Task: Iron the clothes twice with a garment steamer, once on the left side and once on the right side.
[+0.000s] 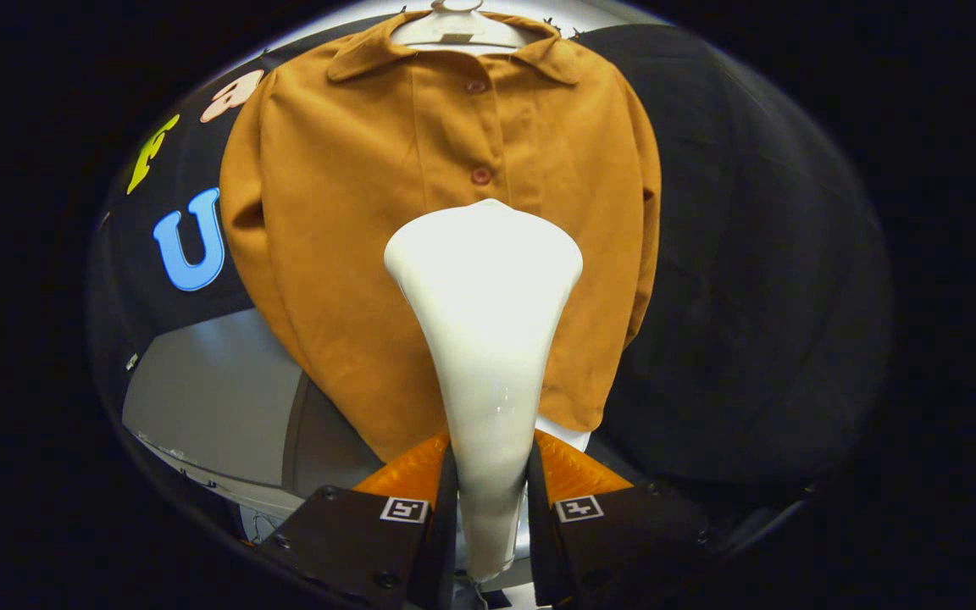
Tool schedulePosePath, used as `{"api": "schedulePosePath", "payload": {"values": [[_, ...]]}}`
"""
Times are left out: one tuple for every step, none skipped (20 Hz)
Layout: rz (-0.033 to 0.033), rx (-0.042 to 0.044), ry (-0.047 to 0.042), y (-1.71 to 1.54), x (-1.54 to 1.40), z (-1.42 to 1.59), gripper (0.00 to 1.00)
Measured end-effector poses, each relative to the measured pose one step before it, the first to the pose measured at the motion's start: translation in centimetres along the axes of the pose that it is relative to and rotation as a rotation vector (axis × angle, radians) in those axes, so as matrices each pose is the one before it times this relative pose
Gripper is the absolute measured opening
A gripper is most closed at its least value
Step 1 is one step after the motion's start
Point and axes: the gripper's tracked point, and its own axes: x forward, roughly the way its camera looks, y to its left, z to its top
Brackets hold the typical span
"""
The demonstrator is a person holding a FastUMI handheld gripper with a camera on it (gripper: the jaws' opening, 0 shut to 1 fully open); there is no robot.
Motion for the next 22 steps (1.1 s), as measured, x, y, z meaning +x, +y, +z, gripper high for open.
{"api": "schedulePosePath", "payload": {"values": [[-0.00838, 0.01034, -0.03183, -0.865, -0.289, 1.614, 0.39], [-0.00388, 0.01083, -0.03153, -0.802, -0.047, 1.558, 0.39], [-0.00123, 0.01286, -0.03243, -0.809, -0.06, 1.928, 0.39], [-0.00063, 0.00663, -0.0192, -0.687, 0.54, 0.97, 0.39], [0.00423, -0.00271, -0.031, -0.614, 0.376, 1.456, 0.39], [0.00645, -0.01044, -0.01939, -0.36, 0.081, 0.672, 0.39], [0.01047, -0.01414, -0.01763, -0.167, 0.256, 0.689, 0.39], [0.01777, -0.01151, -0.01254, -0.166, 0.33, 0.621, 0.39], [0.01499, -0.00797, -0.00804, -0.243, 0.543, 0.679, 0.39], [0.00914, -0.00711, -0.00696, -0.457, 0.595, 0.431, 0.39], [0.00037, -0.00363, -0.00709, -0.512, 0.552, 0.541, 0.39], [-0.00211, 0.00302, -0.00435, -0.627, 0.532, 0.443, 0.39], [0.00154, 0.00691, -0.00546, -0.386, 0.489, 0.466, 0.39], [0.00514, 0.00442, -0.00225, -0.383, 0.48, 0.207, 0.39], [0.00856, -0.0016, -0.00222, -0.119, 0.6, 0.149, 0.39], [0.0097, -0.00736, 0.0005, -0.022, 0.657, 0.109, 0.39], [0.00936, -0.00566, 0.00767, 0.063, 0.654, -0.301, 0.39], [0.00366, -0.00564, 0.01228, -0.094, 0.387, -0.5, 0.39], [0.00198, -0.00187, 0.01606, 0.0, 0.564, -0.57, 0.39], [0.00278, 0.00333, 0.01166, 0.084, 0.393, -0.598, 0.39], [0.00115, 0.00312, 0.01309, -0.022, 0.296, -0.65, 0.39], [0.00235, 0.00078, 0.01572, -0.079, 0.204, -0.801, 0.39]]}}
